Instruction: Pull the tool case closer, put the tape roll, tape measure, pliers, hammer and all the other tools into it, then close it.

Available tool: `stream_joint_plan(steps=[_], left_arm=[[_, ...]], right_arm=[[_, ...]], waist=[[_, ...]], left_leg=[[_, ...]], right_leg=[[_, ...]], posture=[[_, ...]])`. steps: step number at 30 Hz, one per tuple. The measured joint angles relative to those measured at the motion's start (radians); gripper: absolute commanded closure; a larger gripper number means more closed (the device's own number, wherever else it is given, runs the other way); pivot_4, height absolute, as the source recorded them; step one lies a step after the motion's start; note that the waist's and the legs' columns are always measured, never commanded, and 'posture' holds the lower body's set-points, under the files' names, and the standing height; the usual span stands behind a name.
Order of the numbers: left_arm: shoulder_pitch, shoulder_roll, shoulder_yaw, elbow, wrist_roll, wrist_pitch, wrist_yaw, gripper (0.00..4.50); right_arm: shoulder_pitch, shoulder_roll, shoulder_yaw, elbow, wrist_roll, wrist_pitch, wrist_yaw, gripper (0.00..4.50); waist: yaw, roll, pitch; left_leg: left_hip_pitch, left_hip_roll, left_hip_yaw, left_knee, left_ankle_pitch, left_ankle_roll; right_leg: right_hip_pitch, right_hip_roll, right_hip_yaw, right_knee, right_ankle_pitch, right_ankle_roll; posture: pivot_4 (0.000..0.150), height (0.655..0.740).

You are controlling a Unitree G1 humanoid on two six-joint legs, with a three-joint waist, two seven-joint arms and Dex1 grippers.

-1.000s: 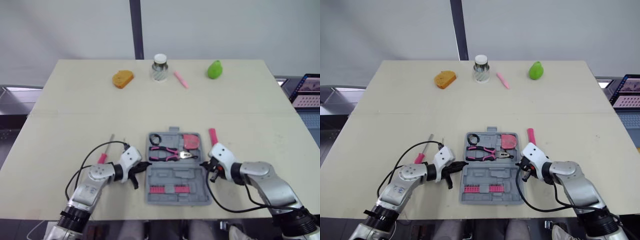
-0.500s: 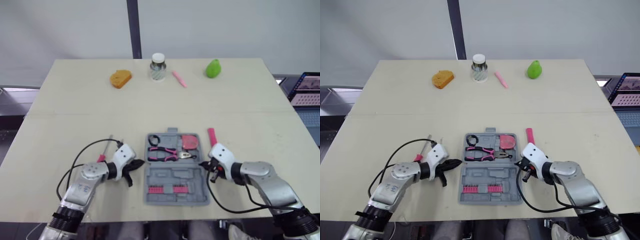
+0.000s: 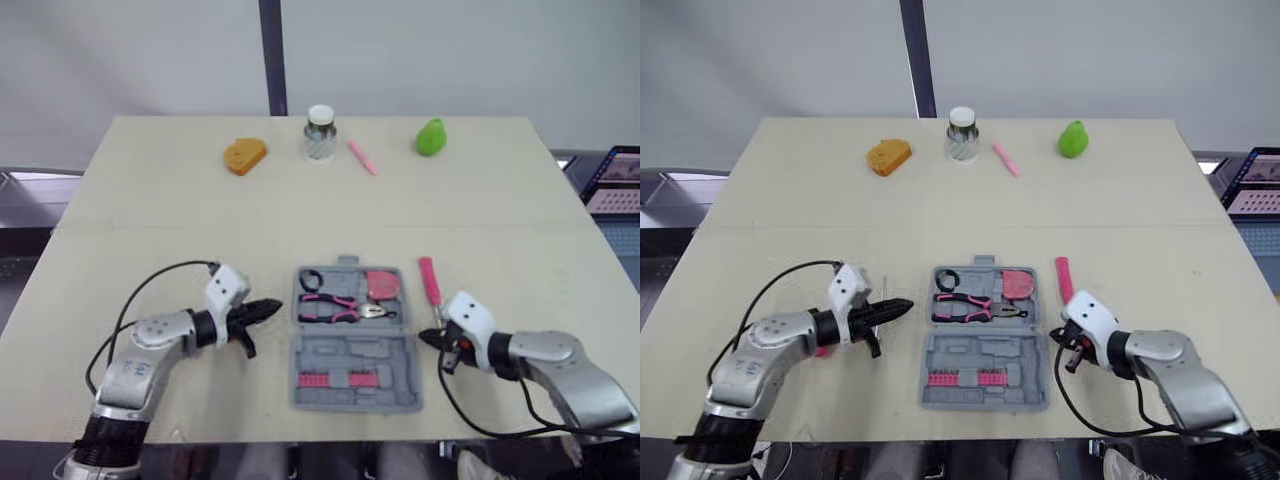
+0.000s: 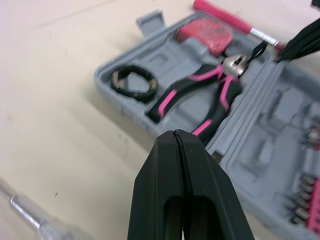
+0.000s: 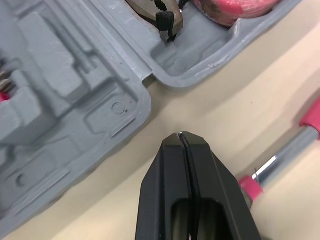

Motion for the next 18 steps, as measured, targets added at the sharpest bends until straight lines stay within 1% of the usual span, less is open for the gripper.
stream_joint_plan(steps=[3, 6, 9, 11, 14, 18], left_arm=[[0.056, 0.047, 0.061, -0.076, -0.068, 0.019, -0.029, 4.50], [0.162, 0.104, 0.141, -0.129, -0.116, 0.013, -0.070, 4.50], [0.285, 0.098, 0.234, -0.133, -0.157, -0.072, -0.128, 4.50], [0.371, 0.099, 0.300, -0.139, -0.180, -0.129, -0.171, 4.50], [0.500, 0.101, 0.375, -0.137, -0.181, -0.217, -0.228, 4.50], [0.643, 0.084, 0.422, -0.124, -0.167, -0.349, -0.294, 4.50]], right_arm=[[0.055, -0.052, -0.074, -0.061, 0.069, 0.028, 0.047, 4.48], [0.123, -0.097, -0.149, -0.105, 0.138, 0.046, 0.101, 4.48], [0.181, -0.101, -0.209, -0.111, 0.180, 0.039, 0.139, 4.48], [0.236, -0.101, -0.252, -0.112, 0.197, -0.007, 0.174, 4.48], [0.320, -0.101, -0.305, -0.112, 0.207, -0.074, 0.223, 4.48], [0.403, -0.101, -0.335, -0.111, 0.217, -0.104, 0.263, 4.48]], waist=[[-0.003, 0.001, 0.001], [-0.002, 0.001, 0.002], [0.001, 0.001, 0.002], [0.002, 0.000, 0.003], [0.004, 0.000, 0.004], [0.003, 0.000, 0.004]], left_leg=[[0.000, 0.001, 0.000, -0.001, 0.000, 0.000], [0.001, 0.001, 0.000, -0.001, 0.000, 0.000], [0.001, 0.001, 0.000, -0.001, -0.001, 0.001], [0.000, 0.001, 0.000, -0.001, -0.002, 0.000], [0.001, 0.001, 0.000, -0.001, -0.004, 0.000], [0.001, 0.002, 0.001, -0.001, -0.008, -0.005]], right_leg=[[0.000, 0.001, 0.000, -0.002, 0.000, 0.000], [0.001, 0.001, 0.000, -0.004, 0.000, 0.000], [0.002, 0.000, 0.000, -0.008, 0.000, 0.000], [0.002, -0.001, 0.001, -0.010, 0.000, 0.000], [0.002, -0.002, 0.006, -0.010, 0.000, 0.000], [0.002, -0.003, 0.009, -0.012, 0.000, 0.000]], posture=[[0.150, 0.6950], [0.150, 0.6950], [0.150, 0.6950], [0.150, 0.6950], [0.150, 0.6950], [0.150, 0.6950]])
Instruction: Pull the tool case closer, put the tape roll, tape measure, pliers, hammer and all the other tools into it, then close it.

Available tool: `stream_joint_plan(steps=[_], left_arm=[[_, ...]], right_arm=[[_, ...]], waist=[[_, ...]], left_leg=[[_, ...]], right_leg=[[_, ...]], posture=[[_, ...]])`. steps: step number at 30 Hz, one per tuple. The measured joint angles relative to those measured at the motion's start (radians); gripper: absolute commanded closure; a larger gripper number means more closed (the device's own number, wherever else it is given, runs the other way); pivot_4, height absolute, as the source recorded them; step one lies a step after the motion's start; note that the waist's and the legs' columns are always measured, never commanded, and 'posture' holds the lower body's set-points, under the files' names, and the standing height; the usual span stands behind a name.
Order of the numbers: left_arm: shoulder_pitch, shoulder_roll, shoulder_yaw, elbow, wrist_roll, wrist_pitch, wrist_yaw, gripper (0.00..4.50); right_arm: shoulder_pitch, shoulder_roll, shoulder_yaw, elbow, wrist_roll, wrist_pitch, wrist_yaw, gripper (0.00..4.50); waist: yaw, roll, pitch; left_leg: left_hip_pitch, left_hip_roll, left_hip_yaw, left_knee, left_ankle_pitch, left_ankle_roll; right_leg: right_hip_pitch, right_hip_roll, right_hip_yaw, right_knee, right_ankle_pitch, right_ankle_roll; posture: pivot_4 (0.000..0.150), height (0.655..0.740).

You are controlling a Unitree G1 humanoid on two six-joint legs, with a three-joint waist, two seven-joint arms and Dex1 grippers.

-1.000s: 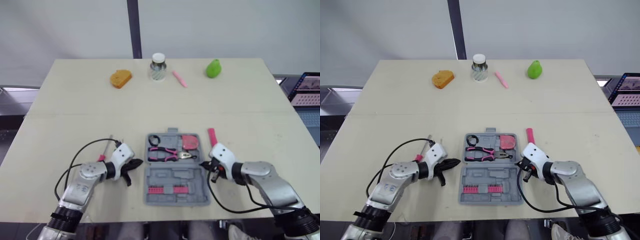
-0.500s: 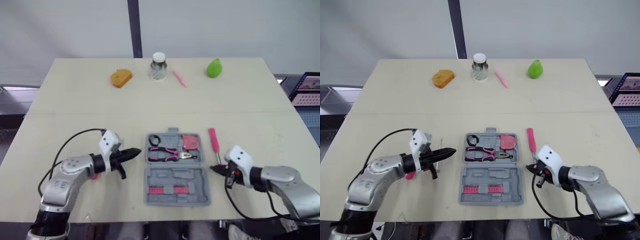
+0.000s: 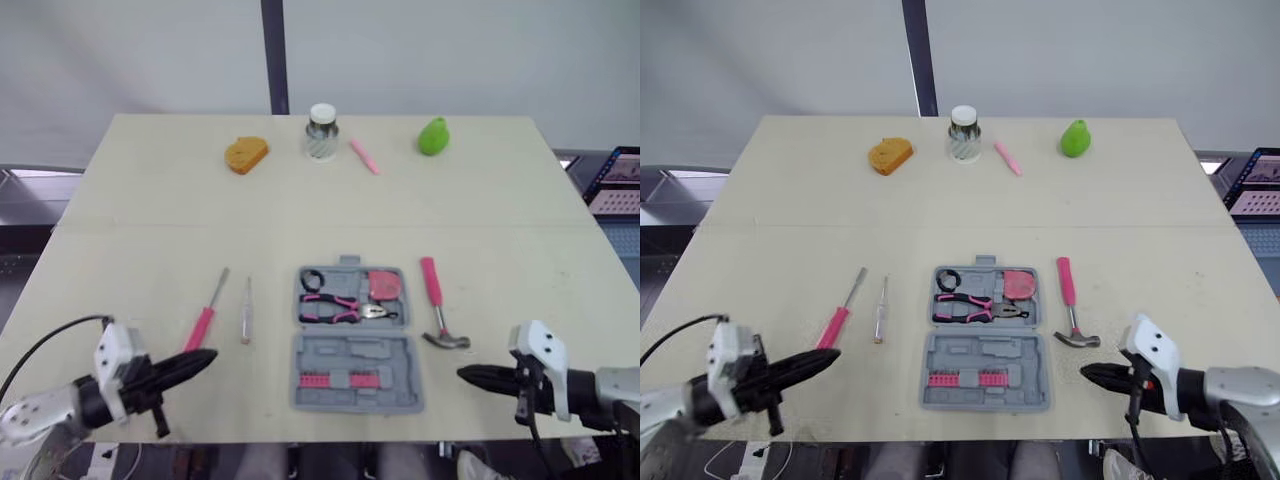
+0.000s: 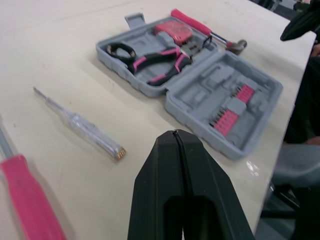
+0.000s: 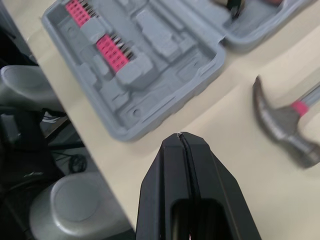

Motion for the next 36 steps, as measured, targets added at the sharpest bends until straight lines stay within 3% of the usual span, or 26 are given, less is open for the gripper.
stream_joint_plan(steps=[13, 16, 24, 36], left_arm=[[0.193, -0.125, 0.031, 0.129, 0.069, -0.268, -0.013, 4.50], [0.193, -0.128, 0.019, 0.136, 0.070, -0.269, -0.002, 3.72], [0.191, -0.125, -0.005, 0.124, 0.071, -0.220, 0.045, 0.02], [0.191, -0.108, -0.027, 0.081, 0.068, -0.195, 0.070, 0.02]], right_arm=[[0.092, 0.031, -0.027, 0.060, 0.001, -0.035, -0.002, 4.48], [0.089, 0.031, -0.024, 0.060, 0.001, -0.036, -0.013, 3.69], [0.085, 0.032, -0.024, 0.076, -0.006, -0.046, -0.025, 0.01], [0.116, 0.052, -0.025, 0.082, -0.005, -0.070, -0.025, 0.01]], waist=[[-0.001, 0.000, 0.000], [0.000, 0.000, 0.000], [-0.001, 0.000, 0.000], [-0.001, 0.000, 0.000]], left_leg=[[0.000, 0.003, 0.001, 0.000, -0.004, 0.000], [0.000, 0.004, 0.001, 0.001, -0.004, 0.000], [0.000, 0.004, 0.001, 0.001, -0.003, 0.003], [0.000, 0.005, 0.002, 0.001, -0.002, 0.003]], right_leg=[[0.000, 0.001, 0.001, -0.004, 0.000, -0.001], [0.000, 0.001, 0.000, -0.004, 0.000, -0.001], [0.000, 0.002, 0.000, -0.004, 0.000, -0.002], [0.000, 0.003, 0.001, -0.003, 0.000, -0.002]], posture=[[0.150, 0.6950], [0.150, 0.6950], [0.150, 0.6950], [0.150, 0.6950]])
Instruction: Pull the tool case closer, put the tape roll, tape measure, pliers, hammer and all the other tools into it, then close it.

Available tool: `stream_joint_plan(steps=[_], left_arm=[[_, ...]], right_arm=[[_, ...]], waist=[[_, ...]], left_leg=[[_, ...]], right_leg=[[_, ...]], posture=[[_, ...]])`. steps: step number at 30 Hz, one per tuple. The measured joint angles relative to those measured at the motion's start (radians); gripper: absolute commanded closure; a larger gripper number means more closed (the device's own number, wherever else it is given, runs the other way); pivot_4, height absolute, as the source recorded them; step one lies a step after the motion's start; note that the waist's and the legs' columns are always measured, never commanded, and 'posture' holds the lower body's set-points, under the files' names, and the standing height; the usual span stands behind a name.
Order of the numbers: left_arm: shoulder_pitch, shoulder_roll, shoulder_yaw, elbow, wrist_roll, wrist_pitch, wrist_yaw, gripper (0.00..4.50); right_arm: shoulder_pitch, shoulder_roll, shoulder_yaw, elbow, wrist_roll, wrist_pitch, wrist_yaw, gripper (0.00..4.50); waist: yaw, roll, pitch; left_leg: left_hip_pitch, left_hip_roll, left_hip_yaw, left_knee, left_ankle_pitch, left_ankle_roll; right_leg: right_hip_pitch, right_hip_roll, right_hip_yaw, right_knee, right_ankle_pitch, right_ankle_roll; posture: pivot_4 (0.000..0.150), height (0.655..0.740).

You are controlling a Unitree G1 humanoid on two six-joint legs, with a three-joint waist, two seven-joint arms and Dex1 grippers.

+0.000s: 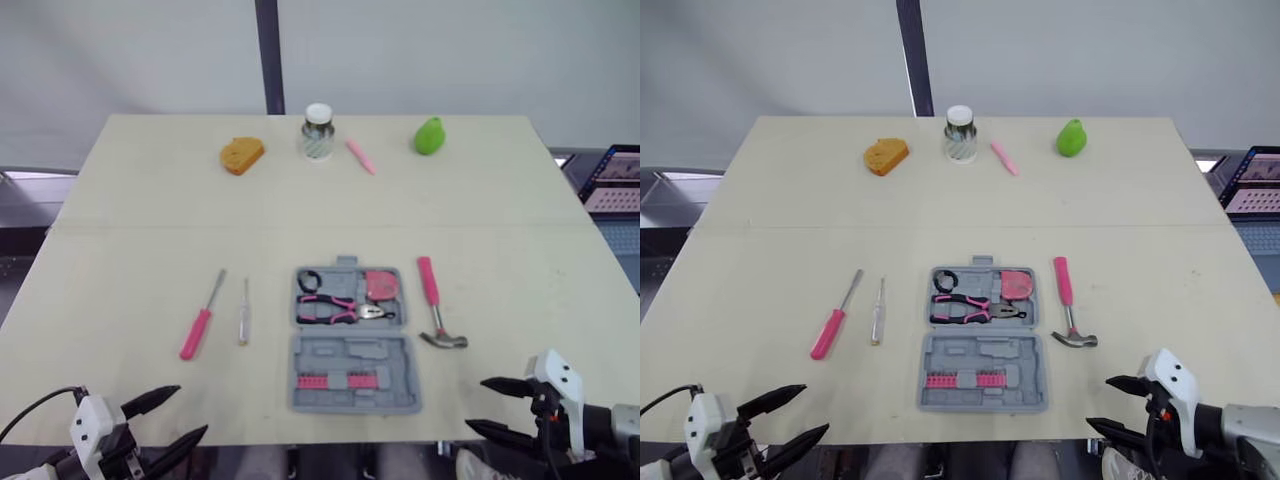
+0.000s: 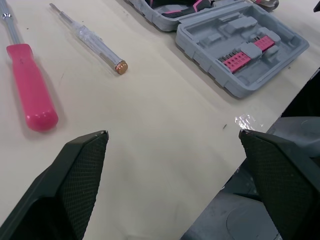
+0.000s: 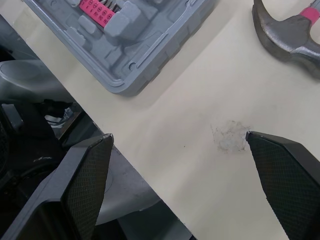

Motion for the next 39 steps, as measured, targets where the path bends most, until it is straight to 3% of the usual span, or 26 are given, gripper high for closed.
stream_joint_plan(steps=[6, 14, 23, 30, 39], left_arm=[[0.005, -0.007, -0.029, -0.109, -0.029, 0.099, 0.078, 0.02], [-0.003, -0.062, -0.021, -0.295, -0.137, 0.363, 0.368, 0.02], [-0.034, -0.067, -0.016, -0.320, -0.116, 0.442, 0.520, 0.02], [-0.247, -0.100, -0.159, -0.281, 0.048, 0.508, 0.705, 0.02], [-0.573, -0.197, -0.310, -0.194, 0.141, 0.696, 0.888, 0.02]], right_arm=[[-0.027, 0.014, -0.031, 0.000, 0.001, -0.095, 0.007, 0.01], [-0.142, 0.045, -0.084, -0.071, 0.096, -0.150, 0.009, 0.01], [-0.147, 0.068, -0.076, -0.080, 0.096, -0.196, 0.009, 0.01], [-0.166, 0.050, -0.073, -0.080, 0.097, -0.193, 0.009, 0.01], [-0.168, 0.027, -0.067, -0.082, 0.091, -0.174, 0.006, 0.01]], waist=[[0.000, 0.000, 0.000], [0.002, -0.002, -0.001], [0.001, -0.002, -0.001], [0.006, -0.002, -0.002], [0.010, -0.003, -0.002]], left_leg=[[0.000, 0.000, 0.000, 0.000, 0.001, 0.001], [0.002, 0.001, 0.000, 0.001, 0.003, 0.000], [0.002, -0.002, 0.001, 0.001, 0.003, 0.001], [0.002, -0.004, 0.001, 0.001, 0.004, 0.002], [0.003, -0.007, 0.001, 0.001, 0.007, 0.003]], right_leg=[[0.000, 0.001, 0.001, 0.001, 0.000, 0.000], [0.001, 0.002, 0.002, 0.004, 0.000, 0.000], [0.001, 0.002, 0.002, 0.007, 0.000, 0.000], [0.001, 0.003, 0.001, 0.009, 0.000, 0.000], [0.000, 0.002, -0.001, 0.017, 0.001, 0.001]], posture=[[0.150, 0.6950], [0.150, 0.6950], [0.150, 0.6950], [0.150, 0.6950], [0.150, 0.6950]])
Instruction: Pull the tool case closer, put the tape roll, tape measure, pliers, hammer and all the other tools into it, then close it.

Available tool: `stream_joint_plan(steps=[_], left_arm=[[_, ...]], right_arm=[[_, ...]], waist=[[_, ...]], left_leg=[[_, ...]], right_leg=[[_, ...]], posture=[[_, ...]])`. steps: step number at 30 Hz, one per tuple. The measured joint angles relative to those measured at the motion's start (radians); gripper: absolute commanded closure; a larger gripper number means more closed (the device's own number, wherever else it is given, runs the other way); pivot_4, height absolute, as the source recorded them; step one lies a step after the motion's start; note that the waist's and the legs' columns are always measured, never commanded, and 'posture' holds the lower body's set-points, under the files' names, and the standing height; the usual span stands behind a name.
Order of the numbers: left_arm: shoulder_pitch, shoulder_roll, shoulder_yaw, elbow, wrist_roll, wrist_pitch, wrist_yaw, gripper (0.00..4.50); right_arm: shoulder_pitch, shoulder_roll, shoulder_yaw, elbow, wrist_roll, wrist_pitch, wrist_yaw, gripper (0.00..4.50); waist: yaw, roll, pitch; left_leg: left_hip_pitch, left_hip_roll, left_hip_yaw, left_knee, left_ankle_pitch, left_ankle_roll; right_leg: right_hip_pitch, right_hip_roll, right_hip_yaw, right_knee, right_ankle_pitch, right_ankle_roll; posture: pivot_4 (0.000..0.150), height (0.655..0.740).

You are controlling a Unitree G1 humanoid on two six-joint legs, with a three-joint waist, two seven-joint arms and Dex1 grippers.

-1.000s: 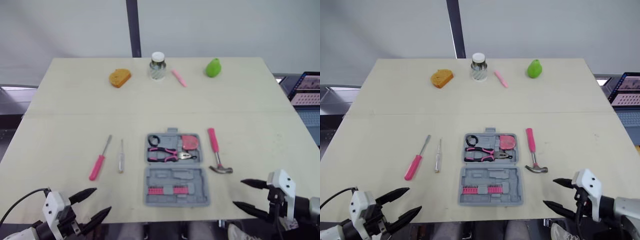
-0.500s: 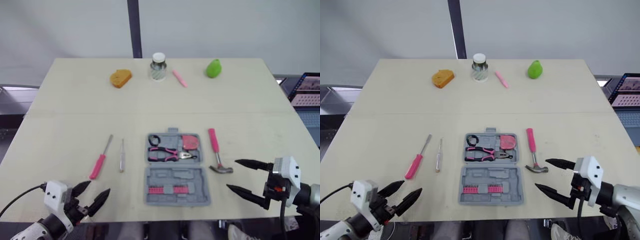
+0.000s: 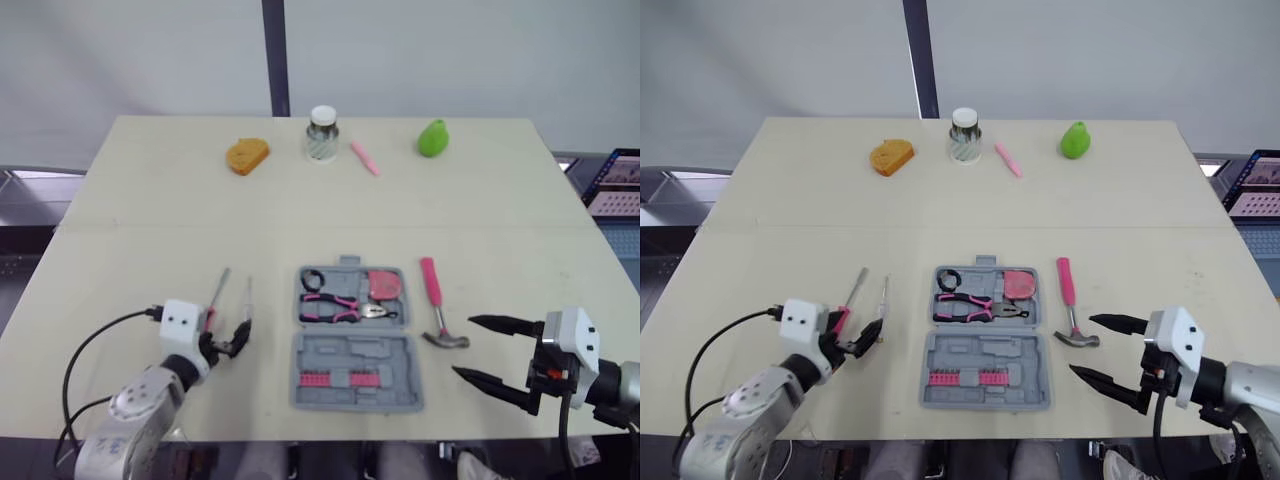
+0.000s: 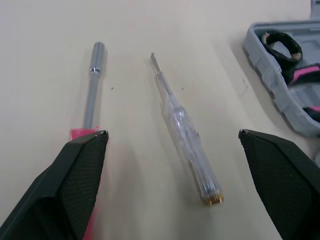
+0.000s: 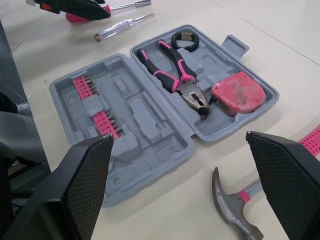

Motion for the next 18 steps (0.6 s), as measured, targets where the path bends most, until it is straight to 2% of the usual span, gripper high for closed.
stream_joint_plan(steps=[8, 18], left_arm=[[-0.169, -0.088, -0.037, 0.007, 0.025, 0.219, 0.116, 0.02], [-0.236, -0.154, -0.051, -0.081, 0.050, 0.511, 0.208, 0.02]], right_arm=[[0.004, -0.016, -0.012, -0.006, -0.001, 0.014, -0.007, 0.01], [0.028, -0.016, -0.013, -0.037, -0.001, 0.025, -0.027, 0.01]], waist=[[0.012, -0.001, 0.000], [0.018, -0.001, 0.000]], left_leg=[[0.000, -0.001, 0.000, 0.000, 0.002, 0.000], [0.000, -0.001, 0.000, 0.001, 0.002, 0.000]], right_leg=[[0.000, 0.000, -0.001, 0.001, 0.000, 0.000], [0.000, 0.000, 0.000, 0.001, 0.000, 0.001]], posture=[[0.150, 0.6950], [0.150, 0.6950]])
